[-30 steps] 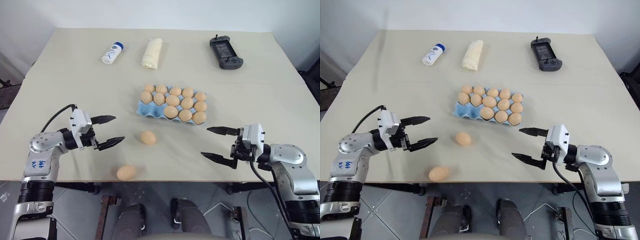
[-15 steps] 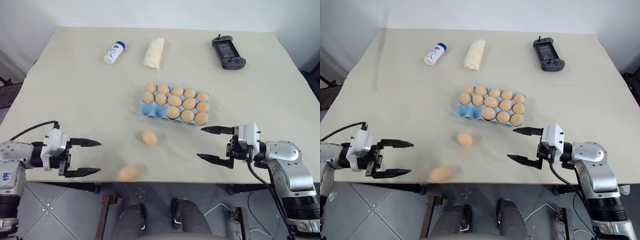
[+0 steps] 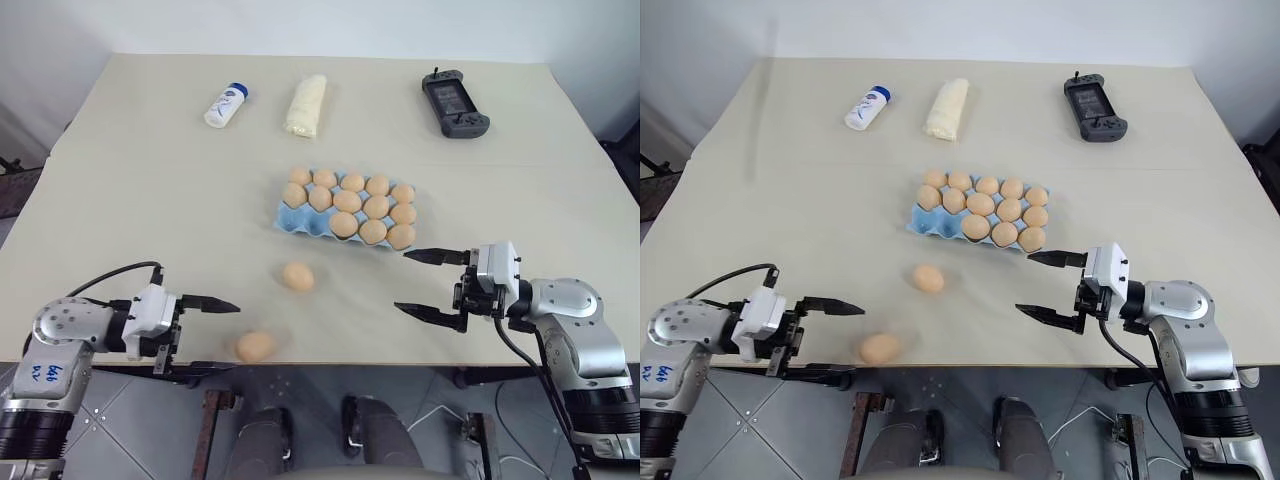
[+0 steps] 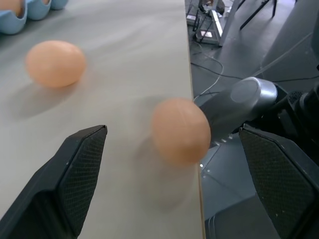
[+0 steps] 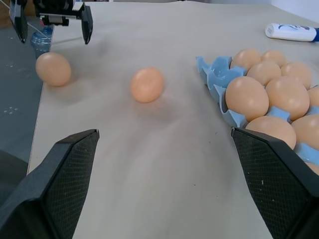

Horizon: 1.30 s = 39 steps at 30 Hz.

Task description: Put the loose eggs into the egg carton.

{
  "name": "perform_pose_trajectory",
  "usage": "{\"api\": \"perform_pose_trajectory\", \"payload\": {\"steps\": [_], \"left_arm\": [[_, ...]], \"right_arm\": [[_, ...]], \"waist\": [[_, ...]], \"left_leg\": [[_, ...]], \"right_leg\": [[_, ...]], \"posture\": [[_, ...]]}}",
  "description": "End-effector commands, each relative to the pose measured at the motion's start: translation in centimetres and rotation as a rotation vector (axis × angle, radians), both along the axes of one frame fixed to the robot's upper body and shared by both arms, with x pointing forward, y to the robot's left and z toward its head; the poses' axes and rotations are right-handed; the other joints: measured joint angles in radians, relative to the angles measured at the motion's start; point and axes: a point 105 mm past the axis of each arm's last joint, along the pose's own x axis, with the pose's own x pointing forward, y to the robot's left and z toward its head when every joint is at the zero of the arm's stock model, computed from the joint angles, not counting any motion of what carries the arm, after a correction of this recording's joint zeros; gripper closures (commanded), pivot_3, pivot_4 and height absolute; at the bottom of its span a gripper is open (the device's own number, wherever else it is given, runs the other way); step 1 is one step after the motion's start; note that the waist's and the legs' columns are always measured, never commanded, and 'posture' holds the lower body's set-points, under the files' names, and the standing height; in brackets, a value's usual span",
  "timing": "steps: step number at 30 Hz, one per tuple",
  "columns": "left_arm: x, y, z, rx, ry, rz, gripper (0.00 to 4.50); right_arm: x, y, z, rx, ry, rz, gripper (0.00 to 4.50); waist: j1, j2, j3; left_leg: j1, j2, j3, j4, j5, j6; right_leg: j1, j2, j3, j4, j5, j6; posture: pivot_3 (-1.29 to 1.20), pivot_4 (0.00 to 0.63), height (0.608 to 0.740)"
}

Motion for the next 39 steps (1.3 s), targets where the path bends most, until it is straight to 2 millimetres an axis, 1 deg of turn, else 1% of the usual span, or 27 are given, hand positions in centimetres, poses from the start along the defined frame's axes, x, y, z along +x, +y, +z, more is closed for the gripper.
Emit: {"api": "perform_pose_trajectory", "payload": {"steps": [1,4,8,12,15,19,21,23,26,27,29,31,32,33,35,36,37,39], "left_arm": [[0.3,-1.2,-0.6,-0.014,-0.041,0.021,0.00],[0.0,-2.5,-2.1,-0.021,-0.028,0.013,0.00],[0.6,-3.2,-2.5,-0.039,-0.030,0.039,0.00],[1.3,-3.4,-2.5,-0.062,-0.036,0.074,0.00],[1.7,-3.4,-2.4,-0.072,-0.042,0.091,0.53],[1.9,-3.2,-2.4,-0.069,-0.040,0.099,1.78],[2.3,-3.0,-1.8,-0.084,-0.040,0.110,2.44],[2.7,-2.9,-1.1,-0.108,-0.044,0.117,2.44],[3.9,-3.3,1.3,-0.196,-0.061,0.137,2.44],[4.2,-3.4,1.9,-0.211,-0.062,0.139,2.44],[5.2,-4.0,3.3,-0.252,-0.085,0.142,2.44],[6.0,-4.6,4.2,-0.272,-0.103,0.149,2.44],[6.8,-5.0,4.7,-0.290,-0.118,0.155,2.44],[7.4,-5.3,5.1,-0.303,-0.128,0.159,2.44],[9.3,-6.6,5.5,-0.317,-0.159,0.166,2.44],[9.8,-7.1,5.4,-0.316,-0.167,0.164,2.44],[10.6,-8.2,5.3,-0.311,-0.179,0.155,2.44],[11.3,-9.4,5.1,-0.302,-0.195,0.143,2.44]], "right_arm": [[-0.1,0.3,1.0,0.009,-0.043,0.012,0.05],[-0.1,0.5,1.1,0.012,-0.048,0.009,0.05],[0.0,0.5,1.2,0.014,-0.050,0.005,0.05],[0.2,0.6,1.3,0.017,-0.055,0.003,0.05],[-0.1,0.9,1.2,0.016,-0.054,0.030,0.00],[-1.0,1.8,1.0,0.021,-0.039,0.108,0.00],[-1.4,2.3,1.1,0.040,-0.048,0.137,0.00],[-1.5,2.6,1.3,0.057,-0.057,0.147,0.00],[-1.7,2.8,1.9,0.103,-0.067,0.149,0.00],[-1.8,2.8,2.1,0.111,-0.070,0.154,0.00],[-1.9,2.8,2.3,0.120,-0.075,0.151,0.00],[-2.0,2.8,2.4,0.120,-0.078,0.140,0.00],[-1.9,2.7,2.4,0.122,-0.082,0.126,0.00],[-1.9,2.7,2.4,0.124,-0.084,0.117,0.00],[-1.7,2.2,2.1,0.118,-0.080,0.072,0.00],[-1.6,2.1,2.0,0.115,-0.078,0.059,0.00],[-1.4,1.9,2.0,0.119,-0.081,0.033,0.00],[-1.3,1.7,2.0,0.125,-0.085,0.007,0.00]], "waist": [[0.000,0.000,0.000],[0.000,0.001,0.000],[0.001,0.001,0.000],[0.001,0.001,0.000],[0.001,0.001,0.000],[0.001,0.001,0.000],[0.001,0.001,0.000],[0.001,0.001,0.000],[0.002,0.001,0.000],[0.003,0.001,0.000],[0.004,0.001,0.000],[0.004,0.001,0.000],[0.004,0.001,0.000],[0.005,0.001,0.000],[0.010,0.001,0.000],[0.016,0.001,0.000],[0.021,0.001,0.000],[0.025,0.001,0.000]], "left_leg": [[0.000,0.000,0.000,0.000,0.000,0.000],[0.000,0.000,0.000,0.001,0.000,0.001],[0.000,0.000,0.000,0.001,0.000,0.002],[0.001,0.000,0.000,0.002,0.001,0.002],[0.001,0.000,0.000,0.002,0.001,0.002],[0.001,0.000,0.000,0.001,0.001,0.002],[0.001,0.000,0.000,0.001,0.001,0.002],[0.001,0.000,0.000,0.002,0.001,0.002],[0.001,0.000,0.000,0.003,0.001,0.002],[0.001,0.000,-0.001,0.003,0.001,0.002],[0.001,0.000,-0.001,0.003,0.001,0.002],[0.001,-0.001,-0.001,0.003,0.001,0.002],[0.001,-0.001,-0.001,0.003,0.001,0.002],[0.001,-0.001,0.000,0.003,0.001,0.002],[0.001,-0.001,0.000,0.004,0.004,-0.002],[0.000,-0.002,0.000,0.004,0.004,-0.002],[0.000,-0.002,0.000,0.005,0.004,-0.002],[0.000,-0.002,0.001,0.006,0.004,-0.002]], "right_leg": [[0.000,0.000,0.000,0.000,0.000,0.000],[0.001,0.000,0.000,0.000,0.000,0.000],[0.000,0.000,0.000,0.002,0.000,0.000],[0.001,0.000,0.000,0.003,0.000,0.000],[0.001,0.000,0.000,0.003,0.000,0.000],[0.000,0.000,0.000,0.003,0.000,0.000],[0.001,0.000,-0.001,0.003,0.000,0.000],[0.001,0.000,-0.001,0.003,0.000,0.000],[0.001,0.000,-0.001,0.004,0.000,0.000],[0.001,0.000,-0.001,0.004,0.000,0.000],[0.001,0.000,-0.001,0.004,0.000,0.000],[0.001,0.000,-0.001,0.004,0.000,0.000],[0.001,0.000,-0.001,0.004,0.000,0.001],[0.002,0.000,-0.001,0.004,0.000,0.001],[0.001,0.000,-0.002,0.004,0.001,0.001],[0.002,0.000,-0.002,0.005,0.001,0.001],[0.002,0.000,-0.003,0.005,0.001,0.001],[0.002,0.000,-0.002,0.005,0.001,0.002]], "posture": [[0.00,0.150,0.740],[0.00,0.150,0.740],[0.00,0.150,0.740],[0.00,0.150,0.740],[0.00,0.150,0.740],[0.00,0.150,0.740],[0.00,0.150,0.740],[0.00,0.150,0.740],[0.00,0.150,0.740],[0.00,0.150,0.740],[0.00,0.150,0.740],[0.00,0.150,0.740],[0.00,0.150,0.740],[0.00,0.150,0.740],[0.00,0.150,0.740],[0.00,0.150,0.740],[0.00,0.150,0.740],[0.00,0.150,0.740]]}}
